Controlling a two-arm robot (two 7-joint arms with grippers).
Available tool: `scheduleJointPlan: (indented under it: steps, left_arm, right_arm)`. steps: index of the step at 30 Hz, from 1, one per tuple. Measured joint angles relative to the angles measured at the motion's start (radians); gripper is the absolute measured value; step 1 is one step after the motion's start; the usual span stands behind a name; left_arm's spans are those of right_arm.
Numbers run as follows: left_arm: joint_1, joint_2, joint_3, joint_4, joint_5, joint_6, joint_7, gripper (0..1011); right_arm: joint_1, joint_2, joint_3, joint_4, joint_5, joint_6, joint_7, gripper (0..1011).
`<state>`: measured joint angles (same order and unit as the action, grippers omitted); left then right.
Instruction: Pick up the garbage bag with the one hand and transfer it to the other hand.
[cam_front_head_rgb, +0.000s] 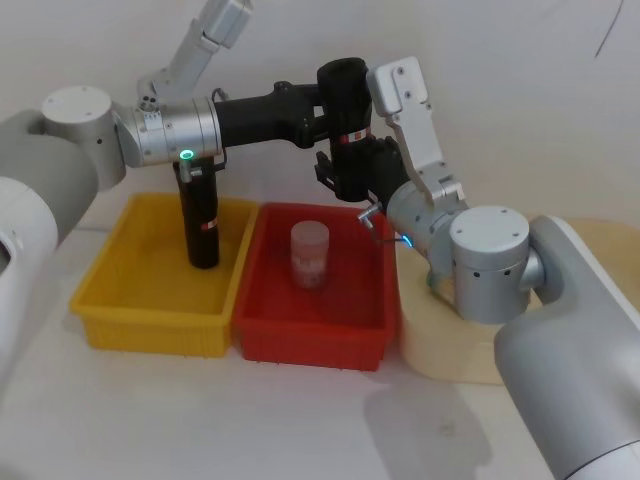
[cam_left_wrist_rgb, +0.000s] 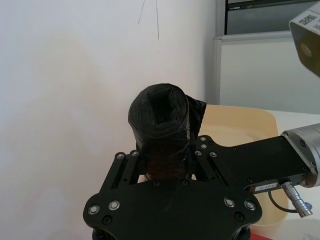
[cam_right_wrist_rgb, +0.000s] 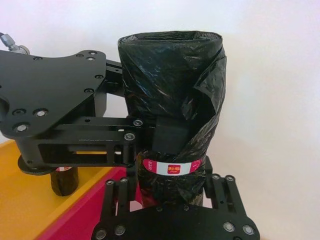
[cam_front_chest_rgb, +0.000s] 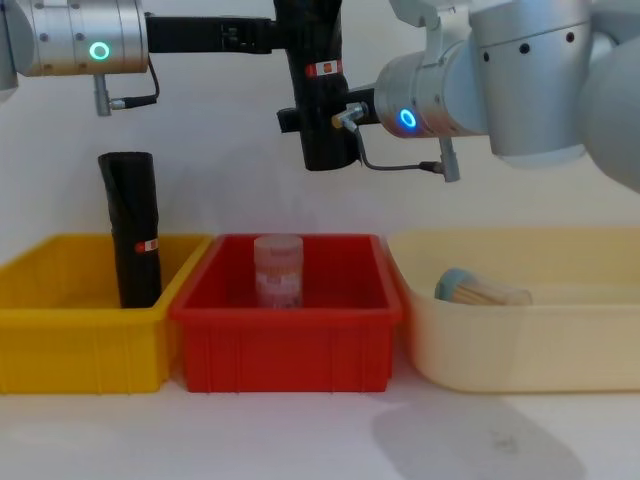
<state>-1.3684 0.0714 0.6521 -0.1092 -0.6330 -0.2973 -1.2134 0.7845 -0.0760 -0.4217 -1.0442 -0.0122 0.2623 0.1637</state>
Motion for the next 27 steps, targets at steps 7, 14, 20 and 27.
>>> scheduleJointPlan:
  steps: [7, 14, 20, 27]
  left_arm:
    - [0.0, 0.0, 0.0, 0.0, 0.0, 0.0, 0.0, 400]
    - [0.0, 0.0, 0.0, 0.0, 0.0, 0.0, 0.0, 400]
    - [0.0, 0.0, 0.0, 0.0, 0.0, 0.0, 0.0, 400]
    - [0.0, 0.0, 0.0, 0.0, 0.0, 0.0, 0.0, 400]
  right_arm:
    - [0.004, -0.004, 0.001, 0.007, -0.001, -0.001, -0.001, 566]
    - [0.005, -0.006, 0.001, 0.011, -0.002, -0.002, -0.001, 566]
    - [0.006, -0.006, 0.002, 0.012, -0.002, -0.002, -0.001, 566]
    - [0.007, -0.007, 0.001, 0.014, -0.002, -0.002, -0.001, 566]
